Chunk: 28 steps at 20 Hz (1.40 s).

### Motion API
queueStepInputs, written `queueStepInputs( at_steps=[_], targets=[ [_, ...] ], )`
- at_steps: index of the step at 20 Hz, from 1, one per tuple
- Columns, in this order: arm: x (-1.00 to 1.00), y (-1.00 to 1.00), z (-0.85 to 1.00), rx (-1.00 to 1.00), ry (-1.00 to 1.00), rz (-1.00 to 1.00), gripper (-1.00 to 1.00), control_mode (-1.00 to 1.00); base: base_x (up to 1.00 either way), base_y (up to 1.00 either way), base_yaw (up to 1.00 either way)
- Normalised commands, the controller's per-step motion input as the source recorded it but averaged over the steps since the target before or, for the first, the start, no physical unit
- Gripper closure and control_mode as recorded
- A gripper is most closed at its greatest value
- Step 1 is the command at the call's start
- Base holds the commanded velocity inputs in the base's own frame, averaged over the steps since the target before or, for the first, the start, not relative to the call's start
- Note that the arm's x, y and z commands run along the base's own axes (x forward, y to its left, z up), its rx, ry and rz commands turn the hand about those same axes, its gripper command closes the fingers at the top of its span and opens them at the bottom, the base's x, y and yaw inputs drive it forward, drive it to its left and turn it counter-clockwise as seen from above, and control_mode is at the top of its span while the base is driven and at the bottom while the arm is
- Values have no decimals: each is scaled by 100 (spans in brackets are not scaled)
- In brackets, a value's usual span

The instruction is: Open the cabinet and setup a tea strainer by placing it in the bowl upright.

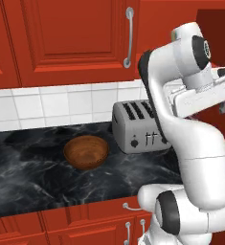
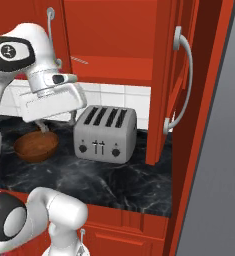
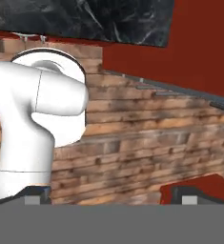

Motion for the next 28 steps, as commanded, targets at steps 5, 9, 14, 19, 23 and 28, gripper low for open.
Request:
queueStepInputs(
  at_steps=[5, 9, 14, 19, 23, 28],
  targets=[
    [4, 7, -8, 48, -73, -31, -100, -100, 0, 0, 0],
    [0, 29, 18, -1, -71, -2, -100, -100, 0, 0, 0],
    [0, 54, 45, -7, -72, 0, -100, -100, 0, 0, 0],
    [0, 19, 87, -3, -58, 0, -100, -100, 0, 0, 0],
    [11, 16, 53, -7, -54, 0, -100, -100, 0, 0, 0],
    [35, 26, 22, -11, -49, 0, -100, -100, 0, 0, 0]
  ],
)
